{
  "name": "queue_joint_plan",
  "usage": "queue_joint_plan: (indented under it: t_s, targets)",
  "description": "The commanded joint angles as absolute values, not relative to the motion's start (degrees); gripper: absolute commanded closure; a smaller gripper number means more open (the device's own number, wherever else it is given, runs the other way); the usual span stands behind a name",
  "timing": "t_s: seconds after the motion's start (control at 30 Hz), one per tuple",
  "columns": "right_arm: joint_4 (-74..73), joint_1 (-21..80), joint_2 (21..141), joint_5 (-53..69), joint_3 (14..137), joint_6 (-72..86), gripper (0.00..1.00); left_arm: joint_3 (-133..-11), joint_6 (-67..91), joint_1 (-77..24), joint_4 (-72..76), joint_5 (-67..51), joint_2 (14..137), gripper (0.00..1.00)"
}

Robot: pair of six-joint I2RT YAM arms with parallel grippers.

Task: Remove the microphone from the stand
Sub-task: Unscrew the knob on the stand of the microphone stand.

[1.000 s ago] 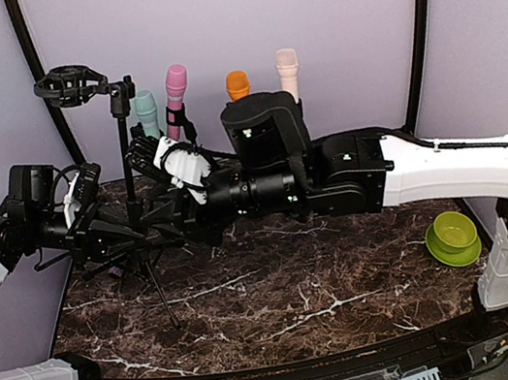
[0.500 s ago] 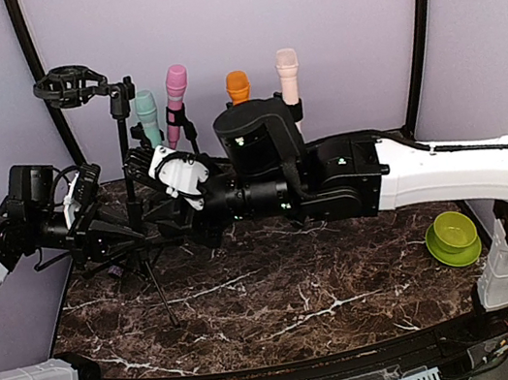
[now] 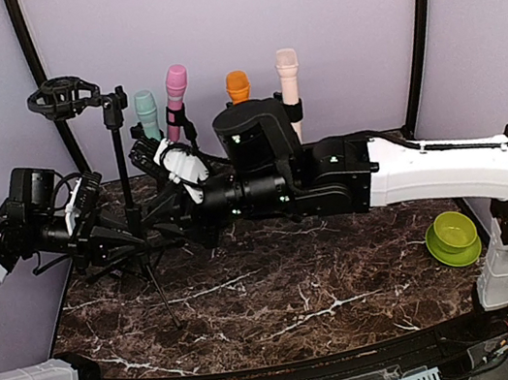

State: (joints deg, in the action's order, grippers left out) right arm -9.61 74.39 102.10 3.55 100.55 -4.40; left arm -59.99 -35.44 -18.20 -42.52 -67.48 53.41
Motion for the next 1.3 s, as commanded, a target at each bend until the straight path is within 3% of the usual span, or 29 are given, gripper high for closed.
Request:
queue_joint_plan:
  t_s: [0.0,0.4,0.53,0.67,0.8,1.0,1.27]
  targets:
    - [1.84,68.75,102.16,18.77,98.55,13.86,0.96,-59.93,-42.28,-18.40,-39.53,-67.22,50.63,1.00]
    - [12.87,63.41,105.22,37.08,97.01,36.04,0.92,-56.90,-44.69,-18.49,-35.78,-64.93,48.19,1.00]
    - [16.80,62.68,106.63,40.56,96.66,40.19,0.83,-57.03,-43.26,-18.53,-35.83,-65.19,48.51,1.00]
    - [12.30,62.70,101.74,33.76,92.65,27.92,0.62,-57.95,-37.91,-18.50,-35.69,-67.62,49.32,1.00]
    - [5.99,65.96,94.71,16.59,89.28,5.89,0.41,-57.90,-29.87,-18.50,-33.01,-70.63,50.03,1.00]
    - [7.88,70.92,91.98,5.67,86.46,-12.07,0.39,-57.22,-17.52,-18.53,-27.45,-74.69,50.96,1.00]
    - [-0.34,75.49,97.81,-0.82,96.50,-21.59,0.43,-57.43,-18.56,-18.52,-28.62,-74.30,51.14,1.00]
